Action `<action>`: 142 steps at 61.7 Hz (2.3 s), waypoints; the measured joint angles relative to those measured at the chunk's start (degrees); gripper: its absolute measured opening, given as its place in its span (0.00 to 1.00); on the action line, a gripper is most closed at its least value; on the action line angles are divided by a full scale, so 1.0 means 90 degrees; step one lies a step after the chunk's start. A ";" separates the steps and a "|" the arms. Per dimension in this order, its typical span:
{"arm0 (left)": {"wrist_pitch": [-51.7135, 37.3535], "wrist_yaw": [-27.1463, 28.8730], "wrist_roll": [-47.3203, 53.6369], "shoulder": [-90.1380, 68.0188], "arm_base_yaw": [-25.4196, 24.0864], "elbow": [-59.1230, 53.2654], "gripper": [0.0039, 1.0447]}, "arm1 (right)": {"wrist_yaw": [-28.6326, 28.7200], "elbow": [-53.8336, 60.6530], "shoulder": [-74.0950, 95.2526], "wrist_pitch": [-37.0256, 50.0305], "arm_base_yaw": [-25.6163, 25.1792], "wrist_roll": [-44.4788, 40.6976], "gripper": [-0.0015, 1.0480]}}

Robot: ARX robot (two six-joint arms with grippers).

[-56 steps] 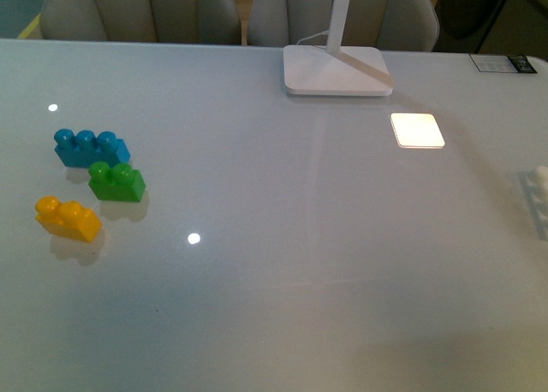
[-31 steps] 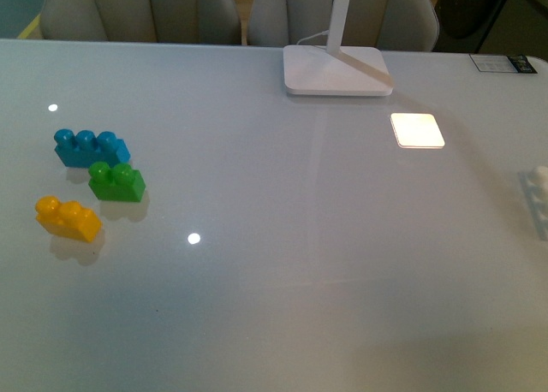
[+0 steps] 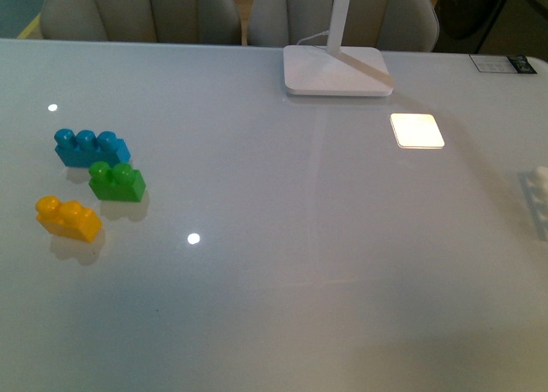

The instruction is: Insert yellow block into base center

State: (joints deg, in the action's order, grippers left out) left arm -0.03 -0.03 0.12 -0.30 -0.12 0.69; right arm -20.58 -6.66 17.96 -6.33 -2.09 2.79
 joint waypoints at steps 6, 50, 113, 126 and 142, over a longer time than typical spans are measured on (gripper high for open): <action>0.0000 0.0000 0.0000 0.0000 0.0000 0.0000 0.93 | 0.0891 -0.0177 0.1800 0.1399 -0.1314 -0.0267 0.92; 0.0000 0.0005 0.0000 0.0000 0.0000 0.0000 0.93 | 0.4758 -0.4534 1.1562 0.5064 -0.3842 -0.2727 0.92; 0.0000 0.0005 0.0000 0.0000 0.0000 0.0000 0.93 | 0.5265 -0.7206 1.4069 0.4789 -0.3706 -0.2079 0.92; 0.0000 0.0005 0.0000 0.0000 0.0000 0.0000 0.93 | 0.5251 -0.7291 1.4231 0.5051 -0.3563 -0.1809 0.92; 0.0000 0.0005 0.0000 0.0000 0.0000 0.0000 0.93 | 0.5217 -0.7349 1.4474 0.5095 -0.3334 -0.1717 0.92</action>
State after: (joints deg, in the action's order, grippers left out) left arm -0.03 0.01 0.12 -0.30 -0.12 0.69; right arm 26.37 -72.79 148.22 39.53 -32.10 -12.67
